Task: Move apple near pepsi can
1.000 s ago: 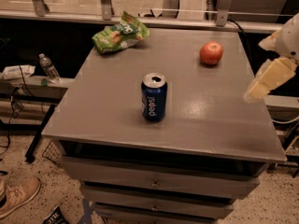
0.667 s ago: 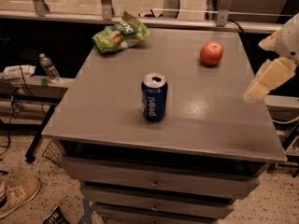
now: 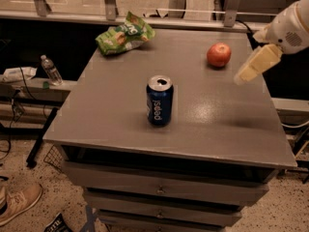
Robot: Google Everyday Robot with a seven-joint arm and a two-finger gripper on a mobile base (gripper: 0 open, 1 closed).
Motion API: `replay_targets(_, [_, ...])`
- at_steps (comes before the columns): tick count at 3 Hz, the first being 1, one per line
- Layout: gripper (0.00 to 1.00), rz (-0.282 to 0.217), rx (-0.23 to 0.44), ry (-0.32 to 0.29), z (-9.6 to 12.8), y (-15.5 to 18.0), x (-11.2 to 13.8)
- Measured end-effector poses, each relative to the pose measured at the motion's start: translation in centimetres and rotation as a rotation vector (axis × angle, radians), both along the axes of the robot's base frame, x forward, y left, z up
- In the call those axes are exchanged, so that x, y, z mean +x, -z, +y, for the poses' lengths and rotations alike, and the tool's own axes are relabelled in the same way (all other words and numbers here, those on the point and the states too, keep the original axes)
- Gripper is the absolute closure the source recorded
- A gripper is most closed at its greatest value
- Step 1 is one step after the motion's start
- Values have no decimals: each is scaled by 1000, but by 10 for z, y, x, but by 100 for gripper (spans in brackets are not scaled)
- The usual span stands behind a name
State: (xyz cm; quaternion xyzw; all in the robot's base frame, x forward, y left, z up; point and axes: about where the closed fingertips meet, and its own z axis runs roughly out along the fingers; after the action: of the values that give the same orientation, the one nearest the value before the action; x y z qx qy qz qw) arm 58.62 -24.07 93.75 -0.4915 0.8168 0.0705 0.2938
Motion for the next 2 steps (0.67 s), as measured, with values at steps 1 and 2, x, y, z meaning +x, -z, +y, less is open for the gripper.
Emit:
replay_targets(1, [0, -38, 61, 56, 4, 4, 52])
replay_targets(2, [0, -81, 90, 152, 6, 11, 92])
